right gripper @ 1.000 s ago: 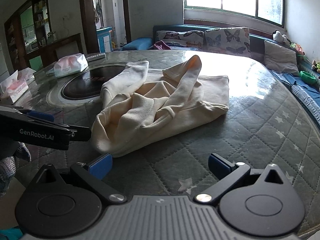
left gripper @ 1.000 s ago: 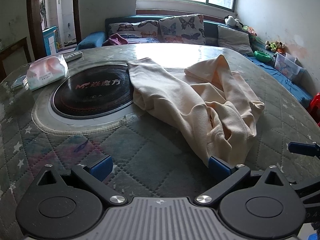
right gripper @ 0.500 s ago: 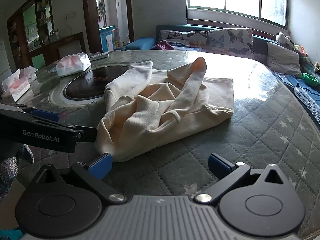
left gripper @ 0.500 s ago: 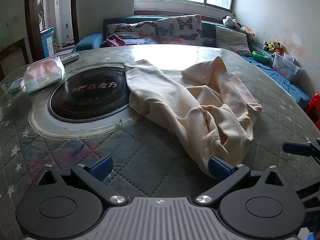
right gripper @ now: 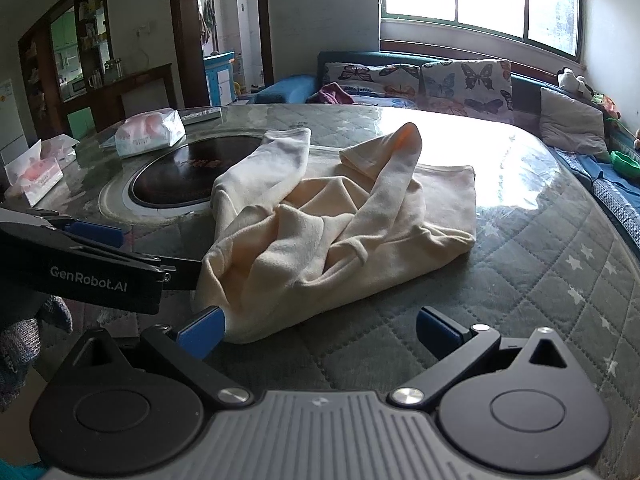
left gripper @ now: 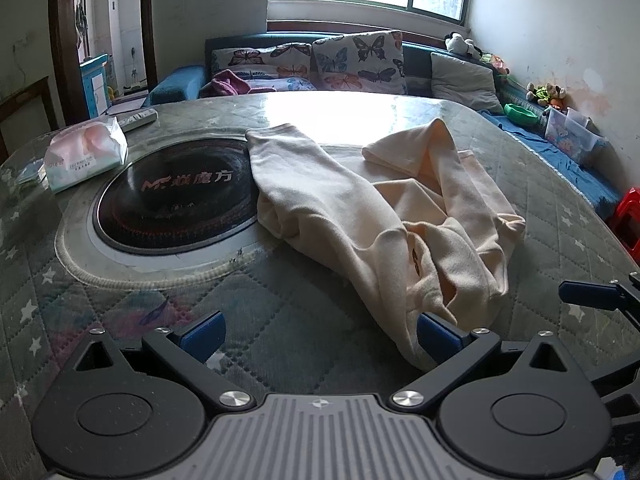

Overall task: Fold clothes
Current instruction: 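Move both grippers toward the crumpled cream sweatshirt on the table, then grasp the sweatshirt sleeve cuff with the right gripper and lift it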

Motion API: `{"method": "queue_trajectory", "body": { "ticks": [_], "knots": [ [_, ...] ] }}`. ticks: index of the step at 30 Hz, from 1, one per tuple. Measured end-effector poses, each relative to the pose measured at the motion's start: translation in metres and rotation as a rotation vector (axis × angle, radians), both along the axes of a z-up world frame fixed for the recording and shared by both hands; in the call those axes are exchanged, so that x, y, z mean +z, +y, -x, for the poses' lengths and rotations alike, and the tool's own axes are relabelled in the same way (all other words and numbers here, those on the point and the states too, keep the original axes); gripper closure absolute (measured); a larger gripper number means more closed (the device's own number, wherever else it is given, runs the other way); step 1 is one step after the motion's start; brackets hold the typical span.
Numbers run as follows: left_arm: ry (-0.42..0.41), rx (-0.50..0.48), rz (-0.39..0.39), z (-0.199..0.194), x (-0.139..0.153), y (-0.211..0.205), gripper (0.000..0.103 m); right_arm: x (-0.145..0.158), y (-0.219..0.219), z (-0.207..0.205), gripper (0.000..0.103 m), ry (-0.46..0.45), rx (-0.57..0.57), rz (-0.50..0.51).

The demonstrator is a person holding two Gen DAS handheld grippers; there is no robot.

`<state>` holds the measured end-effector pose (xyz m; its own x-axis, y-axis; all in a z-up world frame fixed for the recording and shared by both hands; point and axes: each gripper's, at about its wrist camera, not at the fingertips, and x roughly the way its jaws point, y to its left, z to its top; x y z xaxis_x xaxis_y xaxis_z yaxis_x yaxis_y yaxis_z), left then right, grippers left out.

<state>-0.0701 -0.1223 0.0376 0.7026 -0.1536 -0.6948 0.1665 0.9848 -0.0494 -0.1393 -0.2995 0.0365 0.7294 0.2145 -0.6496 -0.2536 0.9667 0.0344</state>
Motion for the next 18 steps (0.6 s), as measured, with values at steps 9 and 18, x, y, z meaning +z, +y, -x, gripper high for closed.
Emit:
{"method": "queue_trajectory", "body": {
  "ticks": [9,18],
  "knots": [
    [-0.018,-0.014,0.001,-0.01,0.006,-0.001,0.001,0.005,-0.001,-0.013,0.007,-0.008,0.009,0.004],
    [-0.045,-0.049,0.01,-0.038,0.018,-0.004,0.01,0.012,-0.007,-0.036,0.016,-0.012,0.016,0.003]
  ]
}}
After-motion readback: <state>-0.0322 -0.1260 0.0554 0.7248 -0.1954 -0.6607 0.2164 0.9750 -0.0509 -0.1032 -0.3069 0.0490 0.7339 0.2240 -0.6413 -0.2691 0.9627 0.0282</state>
